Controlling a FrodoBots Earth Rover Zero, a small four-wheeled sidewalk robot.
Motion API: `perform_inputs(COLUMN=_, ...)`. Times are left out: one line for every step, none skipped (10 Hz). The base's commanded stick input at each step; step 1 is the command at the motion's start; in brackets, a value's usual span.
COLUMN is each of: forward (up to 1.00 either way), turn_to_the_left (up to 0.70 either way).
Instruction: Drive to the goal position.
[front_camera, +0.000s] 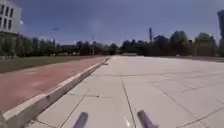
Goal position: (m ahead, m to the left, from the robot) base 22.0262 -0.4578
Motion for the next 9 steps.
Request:
perform_inputs(forward=1.0, turn_to_the_left=0.0)
perform_inputs(forward=1.0, turn_to_the_left=0.0)
perform_inputs(forward=1.0, turn_to_the_left=0.0)
perform_inputs(forward=1.0, turn_to_the_left=0.0)
perform_inputs(forward=1.0, turn_to_the_left=-0.02)
perform_inputs(forward=1.0, turn_to_the_left=-0.17)
perform_inputs(forward=1.0, turn_to_the_left=-0.27)
perform_inputs(forward=1.0, turn_to_the_left=0.0)
perform_inputs(forward=1.0, turn_to_the_left=0.0)
